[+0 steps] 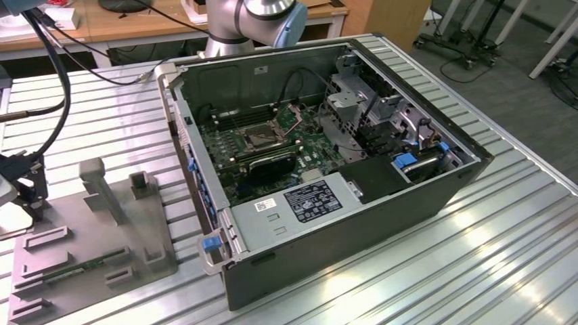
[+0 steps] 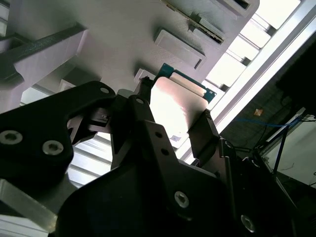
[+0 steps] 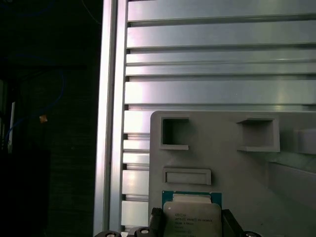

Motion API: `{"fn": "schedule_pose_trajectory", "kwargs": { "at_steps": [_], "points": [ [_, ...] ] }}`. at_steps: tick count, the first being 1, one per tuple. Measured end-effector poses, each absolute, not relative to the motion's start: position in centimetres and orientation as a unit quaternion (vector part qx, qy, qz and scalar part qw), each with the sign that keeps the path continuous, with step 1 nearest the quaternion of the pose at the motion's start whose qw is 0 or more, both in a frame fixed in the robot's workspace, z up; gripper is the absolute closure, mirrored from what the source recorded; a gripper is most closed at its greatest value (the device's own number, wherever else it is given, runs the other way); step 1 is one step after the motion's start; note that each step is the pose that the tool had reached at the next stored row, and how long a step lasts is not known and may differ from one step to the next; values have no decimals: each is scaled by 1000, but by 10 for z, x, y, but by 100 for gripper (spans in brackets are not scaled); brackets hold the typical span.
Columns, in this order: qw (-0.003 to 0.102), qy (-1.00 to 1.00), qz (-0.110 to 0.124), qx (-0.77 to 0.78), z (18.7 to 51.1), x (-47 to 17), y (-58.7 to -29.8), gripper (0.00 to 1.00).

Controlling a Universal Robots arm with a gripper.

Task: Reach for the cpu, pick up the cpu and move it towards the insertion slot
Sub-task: 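Pick up the cpu and move it towards the insertion slot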

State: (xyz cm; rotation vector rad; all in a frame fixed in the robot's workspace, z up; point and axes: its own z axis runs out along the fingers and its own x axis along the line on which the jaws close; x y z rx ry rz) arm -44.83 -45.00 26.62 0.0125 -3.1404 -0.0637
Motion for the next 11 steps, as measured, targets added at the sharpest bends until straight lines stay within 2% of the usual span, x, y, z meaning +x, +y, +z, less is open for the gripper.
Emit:
{"fn": "schedule_pose_trajectory", "kwargs": {
  "at_steps": [11],
  "points": [
    [0,-1000,-21,4,267,-448,-450,45]
  ]
}}
